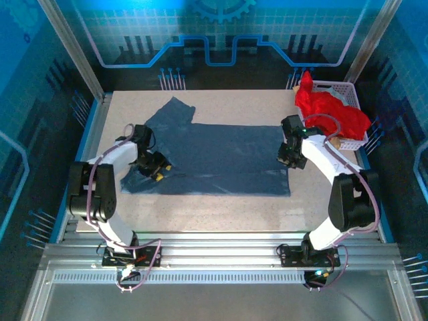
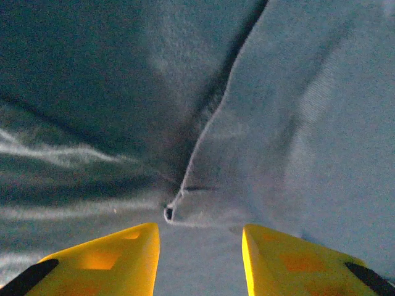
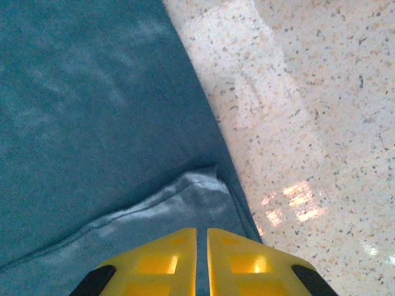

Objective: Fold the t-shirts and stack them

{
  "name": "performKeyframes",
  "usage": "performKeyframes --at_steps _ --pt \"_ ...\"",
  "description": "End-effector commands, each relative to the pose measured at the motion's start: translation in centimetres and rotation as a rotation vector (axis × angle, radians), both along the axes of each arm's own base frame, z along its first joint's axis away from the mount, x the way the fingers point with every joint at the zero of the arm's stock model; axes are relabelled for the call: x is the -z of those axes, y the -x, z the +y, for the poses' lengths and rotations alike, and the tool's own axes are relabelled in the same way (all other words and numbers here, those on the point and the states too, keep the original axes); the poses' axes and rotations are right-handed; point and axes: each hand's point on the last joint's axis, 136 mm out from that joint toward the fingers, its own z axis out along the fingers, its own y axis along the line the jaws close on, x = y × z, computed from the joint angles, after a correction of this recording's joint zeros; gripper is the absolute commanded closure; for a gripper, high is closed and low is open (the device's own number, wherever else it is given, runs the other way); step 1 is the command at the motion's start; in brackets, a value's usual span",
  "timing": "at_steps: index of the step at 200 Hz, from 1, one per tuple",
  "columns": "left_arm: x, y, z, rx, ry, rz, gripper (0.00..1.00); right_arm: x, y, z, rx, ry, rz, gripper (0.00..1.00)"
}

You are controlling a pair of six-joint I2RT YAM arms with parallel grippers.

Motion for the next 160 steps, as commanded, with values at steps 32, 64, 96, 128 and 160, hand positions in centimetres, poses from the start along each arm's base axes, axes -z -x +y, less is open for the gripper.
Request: performKeyframes --at_steps 32,64,96,128,160 --pt "0.8 -1.4 -0.8 0.047 0.016 0.006 0.67 0.0 1.8 1.3 -0.01 -0.034 0.037 0.85" --pt "0.3 -2.0 -1.1 0.045 0.021 -0.004 0.96 0.0 1.7 1.5 -0.007 -0.05 0.05 0.86" --pt "-1.3 -2.9 -1.5 0.046 0.016 -0.041 1.0 -0.1 1.3 1.8 -0.003 -0.059 0.045 0.86" --pt "-2.0 -4.5 -3.1 0.097 0.031 -0.06 1.0 -0.2 0.9 1.8 -0.004 -0.06 0.048 0.86" --pt "-2.2 -6.5 -5.0 0.193 0.011 -0.068 1.0 -0.3 0.8 1.8 -0.006 -0.059 0.047 0.86"
